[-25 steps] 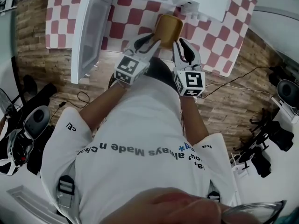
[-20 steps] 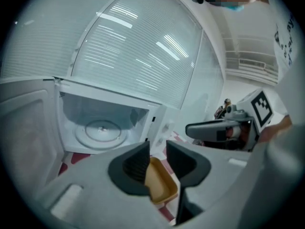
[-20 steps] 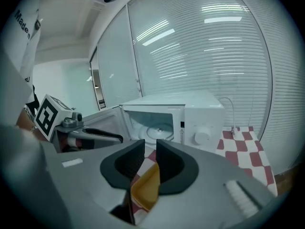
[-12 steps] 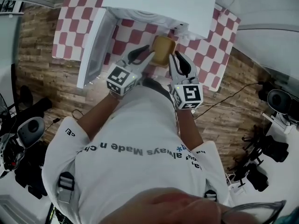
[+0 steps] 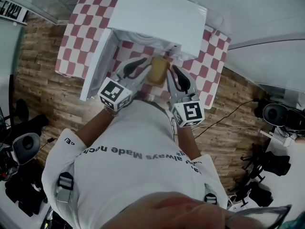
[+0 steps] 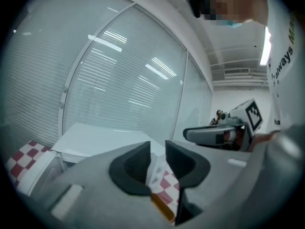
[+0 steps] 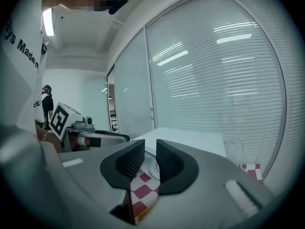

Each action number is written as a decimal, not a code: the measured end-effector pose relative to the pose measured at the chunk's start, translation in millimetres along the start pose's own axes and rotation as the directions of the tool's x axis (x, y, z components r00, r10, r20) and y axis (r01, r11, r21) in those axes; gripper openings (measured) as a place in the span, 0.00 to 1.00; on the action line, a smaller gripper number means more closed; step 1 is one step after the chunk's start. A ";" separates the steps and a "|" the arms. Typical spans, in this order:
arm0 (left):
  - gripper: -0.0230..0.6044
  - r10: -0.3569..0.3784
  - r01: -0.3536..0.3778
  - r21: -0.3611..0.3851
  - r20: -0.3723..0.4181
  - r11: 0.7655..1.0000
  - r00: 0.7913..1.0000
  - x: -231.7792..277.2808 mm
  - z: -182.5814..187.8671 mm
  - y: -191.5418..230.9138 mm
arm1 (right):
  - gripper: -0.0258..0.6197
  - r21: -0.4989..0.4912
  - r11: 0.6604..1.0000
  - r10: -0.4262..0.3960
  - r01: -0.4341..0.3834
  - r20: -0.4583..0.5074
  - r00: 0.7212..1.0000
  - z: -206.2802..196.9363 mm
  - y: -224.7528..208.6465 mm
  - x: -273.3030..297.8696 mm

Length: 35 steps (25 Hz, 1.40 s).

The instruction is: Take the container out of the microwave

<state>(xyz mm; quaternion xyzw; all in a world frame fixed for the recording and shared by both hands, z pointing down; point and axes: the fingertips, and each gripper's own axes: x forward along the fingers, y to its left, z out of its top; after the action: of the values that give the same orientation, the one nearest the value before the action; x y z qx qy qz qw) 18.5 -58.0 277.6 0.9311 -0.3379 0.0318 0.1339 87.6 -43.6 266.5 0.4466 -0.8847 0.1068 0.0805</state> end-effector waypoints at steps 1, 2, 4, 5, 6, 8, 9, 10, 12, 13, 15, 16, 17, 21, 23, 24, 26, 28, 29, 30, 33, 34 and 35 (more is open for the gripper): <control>0.20 -0.002 0.002 0.002 0.005 1.000 1.000 -1.8 5.7 -1.8 | 0.16 -0.003 1.000 0.003 -0.003 0.008 1.000 6.8 1.5 -2.8; 0.20 -0.004 0.004 0.004 0.012 1.000 1.000 -3.1 11.7 -3.3 | 0.16 -0.009 1.000 0.008 -0.008 0.016 1.000 13.8 2.6 -5.0; 0.20 -0.009 0.008 0.013 0.026 1.000 1.000 -5.3 24.1 -5.5 | 0.16 -0.027 0.999 0.024 -0.023 0.035 0.999 27.9 5.0 -7.7; 0.20 -0.011 0.010 0.017 0.032 1.000 0.999 -6.6 29.7 -6.9 | 0.16 -0.035 0.999 0.034 -0.032 0.045 0.998 34.7 6.6 -9.0; 0.20 -0.014 0.013 0.021 0.036 1.000 0.999 -8.0 34.6 -8.7 | 0.16 -0.038 0.998 0.042 -0.040 0.053 0.998 41.2 8.4 -10.6; 0.20 -0.023 0.022 0.026 0.042 0.999 0.999 -9.9 43.1 -13.3 | 0.16 -0.037 0.998 0.059 -0.056 0.065 0.996 52.6 11.7 -14.7; 0.20 -0.030 0.029 0.028 0.044 0.999 0.999 -10.3 46.8 -15.8 | 0.16 -0.041 0.997 0.066 -0.063 0.071 0.995 58.0 13.0 -16.8; 0.20 -0.037 0.036 0.029 0.047 0.999 0.998 -10.5 50.5 -18.4 | 0.16 -0.050 0.996 0.072 -0.068 0.077 0.994 63.8 14.2 -18.7; 0.20 -0.055 0.054 0.033 0.055 0.998 0.997 -11.3 58.6 -23.6 | 0.16 -0.067 0.995 0.078 -0.072 0.090 0.993 75.7 16.5 -22.1; 0.20 -0.065 0.063 0.036 0.060 0.997 0.996 -12.0 62.7 -26.3 | 0.16 -0.072 0.995 0.080 -0.073 0.096 0.992 80.9 17.7 -23.8; 0.20 -0.079 0.076 0.043 0.068 0.996 0.995 -12.7 69.9 -30.7 | 0.15 -0.080 0.994 0.084 -0.075 0.107 0.991 89.8 19.5 -26.6; 0.20 -0.083 0.079 0.045 0.073 0.996 0.994 -12.3 73.3 -32.2 | 0.15 -0.086 0.993 0.085 -0.076 0.113 0.990 93.5 19.9 -27.8; 0.20 -0.085 0.081 0.048 0.079 0.996 0.993 -11.5 76.7 -33.6 | 0.15 -0.093 0.993 0.085 -0.074 0.119 0.989 96.9 19.7 -29.0; 0.19 -0.089 0.082 0.067 0.104 0.994 0.991 -4.5 89.1 -36.0 | 0.14 -0.113 0.992 0.073 -0.058 0.138 0.988 104.4 13.6 -30.3; 0.19 -0.090 0.082 0.074 0.110 0.994 0.990 -0.8 92.2 -35.4 | 0.13 -0.104 0.993 0.067 -0.054 0.135 0.989 103.5 9.8 -27.8; 0.19 -0.090 0.082 0.075 0.111 0.994 0.990 0.9 93.1 -34.6 | 0.13 -0.097 0.994 0.066 -0.053 0.135 0.989 103.6 8.4 -26.3; 0.19 -0.085 0.078 0.072 0.111 0.994 0.990 4.0 94.1 -31.7 | 0.13 -0.089 0.995 0.067 -0.055 0.137 0.988 105.2 6.5 -23.7; 0.19 -0.079 0.072 0.066 0.112 0.995 0.991 7.2 95.3 -27.2 | 0.13 -0.075 0.996 0.062 -0.051 0.149 0.987 109.8 3.8 -20.7; 0.19 -0.077 0.070 0.062 0.115 0.996 0.990 9.0 96.3 -25.0 | 0.13 -0.068 0.997 0.058 -0.047 0.159 0.986 112.7 1.7 -19.0; 0.19 -0.076 0.070 0.060 0.119 0.996 0.990 10.9 97.5 -23.4 | 0.13 -0.069 0.997 0.055 -0.044 0.164 0.985 114.0 -0.8 -17.8; 0.19 -0.076 0.069 0.058 0.124 0.996 0.989 15.9 99.9 -21.6 | 0.13 -0.092 0.995 0.056 -0.042 0.159 0.986 112.2 -7.6 -15.3; 0.19 -0.076 0.069 0.057 0.124 0.996 0.989 17.5 100.4 -21.4 | 0.13 -0.093 0.995 0.058 -0.044 0.157 0.986 112.2 -9.0 -14.4; 0.19 -0.077 0.070 0.057 0.124 0.996 0.989 19.1 100.8 -21.2 | 0.13 -0.094 0.995 0.059 -0.045 0.155 0.986 112.4 -10.4 -13.7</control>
<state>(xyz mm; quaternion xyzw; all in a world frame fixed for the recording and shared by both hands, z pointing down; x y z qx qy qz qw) 43.6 -81.6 178.7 0.9462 -0.3103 -0.0230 0.0888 98.8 -68.3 156.1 0.4263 -0.9035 0.0335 0.0276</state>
